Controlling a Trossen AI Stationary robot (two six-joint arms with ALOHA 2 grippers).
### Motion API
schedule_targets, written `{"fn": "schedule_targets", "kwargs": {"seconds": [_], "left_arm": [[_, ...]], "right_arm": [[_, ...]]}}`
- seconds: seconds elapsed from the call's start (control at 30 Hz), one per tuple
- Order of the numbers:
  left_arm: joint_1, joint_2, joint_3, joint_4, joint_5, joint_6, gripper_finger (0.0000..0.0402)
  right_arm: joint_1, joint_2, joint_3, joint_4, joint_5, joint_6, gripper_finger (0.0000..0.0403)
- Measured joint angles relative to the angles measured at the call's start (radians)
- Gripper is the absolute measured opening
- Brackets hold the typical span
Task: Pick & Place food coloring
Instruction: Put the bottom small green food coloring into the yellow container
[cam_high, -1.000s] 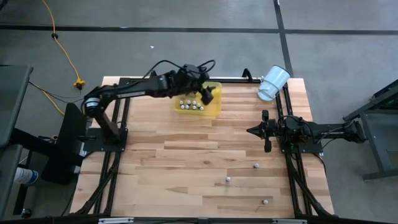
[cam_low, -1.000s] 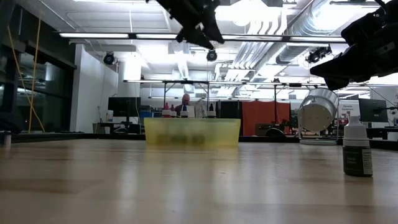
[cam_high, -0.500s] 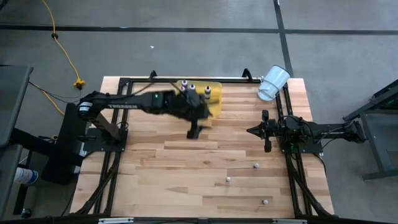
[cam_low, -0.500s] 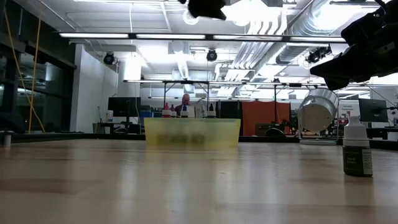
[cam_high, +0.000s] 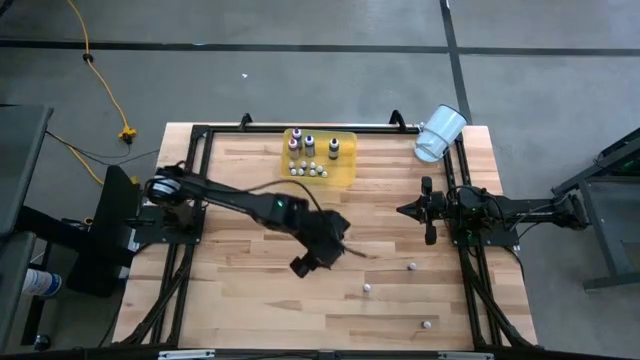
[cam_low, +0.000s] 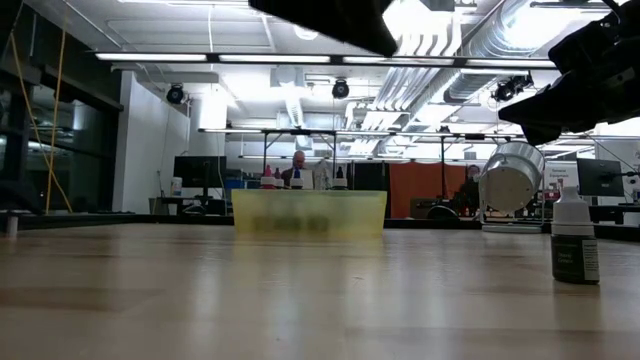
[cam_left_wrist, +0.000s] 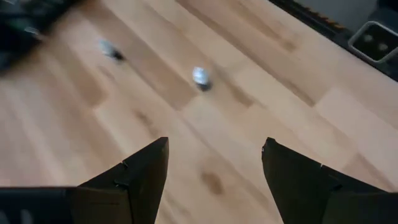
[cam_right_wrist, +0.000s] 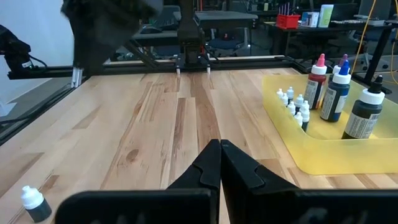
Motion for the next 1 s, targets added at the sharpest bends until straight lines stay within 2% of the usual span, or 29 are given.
{"fn": "schedule_targets", "kwargs": {"seconds": [0.1, 0.17, 0.37, 0.43, 0.5, 0.7, 1.0], "left_arm": [[0.002, 0.062, 0.031, 0.074, 0.058, -0.051, 0.0246], [0.006, 0.091, 0.072, 0.049, 0.097, -0.057, 0.0246], [0.011, 0.236, 0.222, 0.077, -0.02, -0.055, 0.0246], [0.011, 0.264, 0.249, 0.04, -0.017, -0.06, 0.0246], [0.012, 0.303, 0.28, 0.076, 0.008, -0.064, 0.0246], [-0.011, 0.368, 0.279, 0.048, 0.063, -0.082, 0.0246], [-0.038, 0.433, 0.28, 0.126, 0.084, -0.095, 0.0246]], "right_arm": [[0.0, 0.0, 0.0, 0.0, 0.0, 0.0, 0.0], [0.0, 0.004, 0.0, 0.0, 0.0, 0.0, 0.0], [0.0, 0.015, 0.0, 0.0, -0.001, 0.0, 0.0], [0.0, 0.018, 0.0, 0.0, 0.0, 0.0, 0.0], [0.0, 0.02, 0.0, 0.0, -0.001, 0.0, 0.0], [0.0, 0.032, 0.0, -0.001, 0.0, 0.0, 0.0], [0.0, 0.033, 0.0, -0.001, -0.001, 0.0, 0.0]]}}
